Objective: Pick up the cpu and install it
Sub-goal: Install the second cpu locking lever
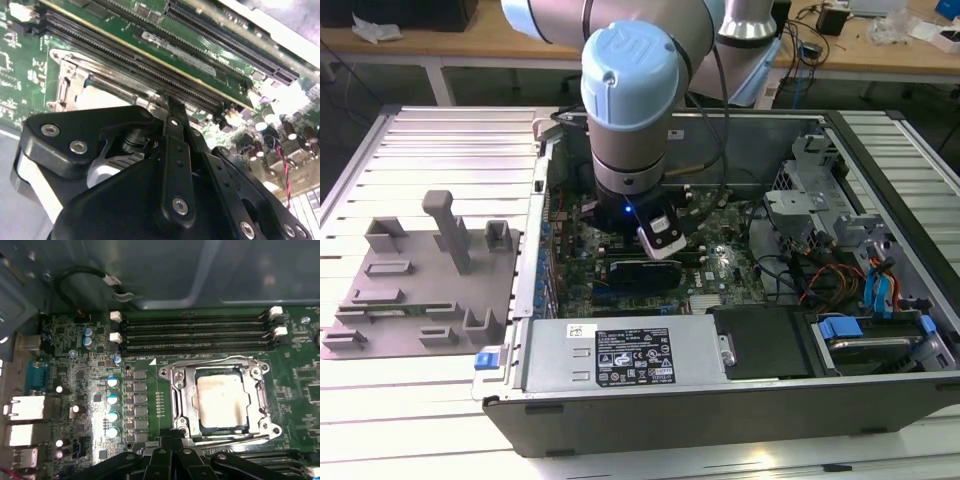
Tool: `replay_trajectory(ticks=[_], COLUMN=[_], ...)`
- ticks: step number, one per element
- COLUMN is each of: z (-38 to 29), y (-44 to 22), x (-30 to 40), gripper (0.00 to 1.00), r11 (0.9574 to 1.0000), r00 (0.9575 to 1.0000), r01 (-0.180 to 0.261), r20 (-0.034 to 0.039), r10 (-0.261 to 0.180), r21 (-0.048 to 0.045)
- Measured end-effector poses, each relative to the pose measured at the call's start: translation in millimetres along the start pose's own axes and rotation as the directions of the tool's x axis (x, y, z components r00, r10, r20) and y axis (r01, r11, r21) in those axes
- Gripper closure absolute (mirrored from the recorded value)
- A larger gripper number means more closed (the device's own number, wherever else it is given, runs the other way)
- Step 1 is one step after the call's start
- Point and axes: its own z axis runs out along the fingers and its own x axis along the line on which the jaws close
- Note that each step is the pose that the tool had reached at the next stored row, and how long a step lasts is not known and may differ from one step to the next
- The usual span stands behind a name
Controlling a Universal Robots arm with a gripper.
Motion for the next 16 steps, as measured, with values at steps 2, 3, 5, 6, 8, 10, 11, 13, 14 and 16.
replay_trajectory(ticks=[2, 3, 5, 6, 8, 10, 11, 13, 14, 16], z=[-7.6, -12.0, -13.0, -12.9, -11.6, -10.4, -9.8, -7.9, -5.6, -3.8], y=[2.0, 3.4, 4.0, 4.5, 9.7, 13.1, 14.6, 19.5, 27.4, 34.1], x=[-0.3, -0.3, -0.7, -0.8, -1.3, -6.0, -10.8, -27.0, -34.0, -34.4], gripper=[0.89, 0.89, 0.89, 0.89, 0.89, 0.89, 0.89, 0.89, 0.89, 0.89], r11=[1.0, 0.9999, 0.9981, 0.9965, 0.9949, 0.9941, 0.9935, 0.9914, 0.9884, 0.9862], r00=[1.0, 1.0, 1.0, 1.0, 1.0, 1.0, 1.0, 1.0, 1.0, 1.0], r01=[0.0, 0.0, 0.002, 0.003, 0.003, 0.002, 0.001, -0.001, 0.0, 0.0], r20=[0.0001, 0.0006, 0.0031, 0.0043, 0.0052, 0.0061, 0.0066, 0.008, 0.0091, 0.0097], r10=[0.0, 0.0, -0.002, -0.003, -0.003, -0.002, -0.001, 0.0, -0.001, -0.002], r21=[0.0016, 0.0102, 0.0622, 0.0839, 0.1009, 0.1087, 0.1135, 0.131, 0.152, 0.1654])
